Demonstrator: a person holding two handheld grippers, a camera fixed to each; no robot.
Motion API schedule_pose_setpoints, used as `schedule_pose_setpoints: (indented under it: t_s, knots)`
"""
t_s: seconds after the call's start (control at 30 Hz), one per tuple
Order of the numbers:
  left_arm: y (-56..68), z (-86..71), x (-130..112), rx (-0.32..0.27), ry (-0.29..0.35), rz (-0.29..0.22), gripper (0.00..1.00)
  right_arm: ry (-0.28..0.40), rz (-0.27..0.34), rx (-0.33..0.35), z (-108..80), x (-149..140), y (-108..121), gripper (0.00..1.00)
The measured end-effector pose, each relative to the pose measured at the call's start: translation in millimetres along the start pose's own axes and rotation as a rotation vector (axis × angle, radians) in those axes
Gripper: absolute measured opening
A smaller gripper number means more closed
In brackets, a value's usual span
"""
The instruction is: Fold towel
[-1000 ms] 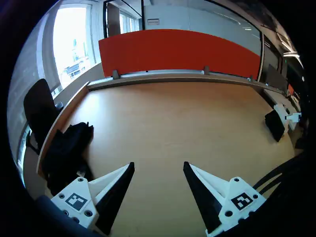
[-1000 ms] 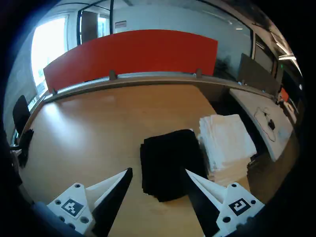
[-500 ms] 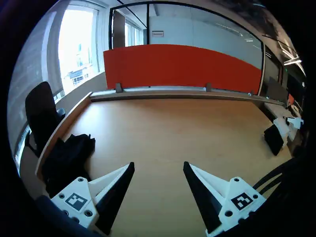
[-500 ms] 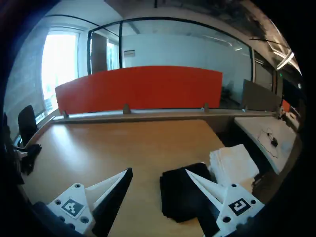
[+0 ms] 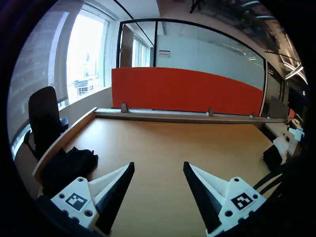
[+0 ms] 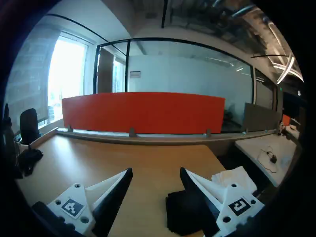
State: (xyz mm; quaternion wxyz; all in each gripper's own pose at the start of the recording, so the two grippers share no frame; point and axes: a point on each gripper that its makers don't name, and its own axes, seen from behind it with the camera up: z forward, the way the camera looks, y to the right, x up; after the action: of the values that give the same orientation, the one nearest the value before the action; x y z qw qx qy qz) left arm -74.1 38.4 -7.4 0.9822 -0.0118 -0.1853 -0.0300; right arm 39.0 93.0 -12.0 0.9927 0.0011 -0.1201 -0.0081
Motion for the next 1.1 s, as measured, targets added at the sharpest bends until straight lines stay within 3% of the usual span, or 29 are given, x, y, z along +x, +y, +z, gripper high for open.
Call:
schedule_pose_setpoints:
  t_s: [0.57,1.1]
  knots:
    - [3.9,-1.3,29.1,-0.006,0.098,0.04,0.92,0.078,-0.012,0.042,0.0,35.0,-52.3,0.93]
    - [-7.3,-6.8,49.2,0.001,0.178,0.038,0.91,0.128,-0.019,0.082,2.7,62.0,-116.5,0.93]
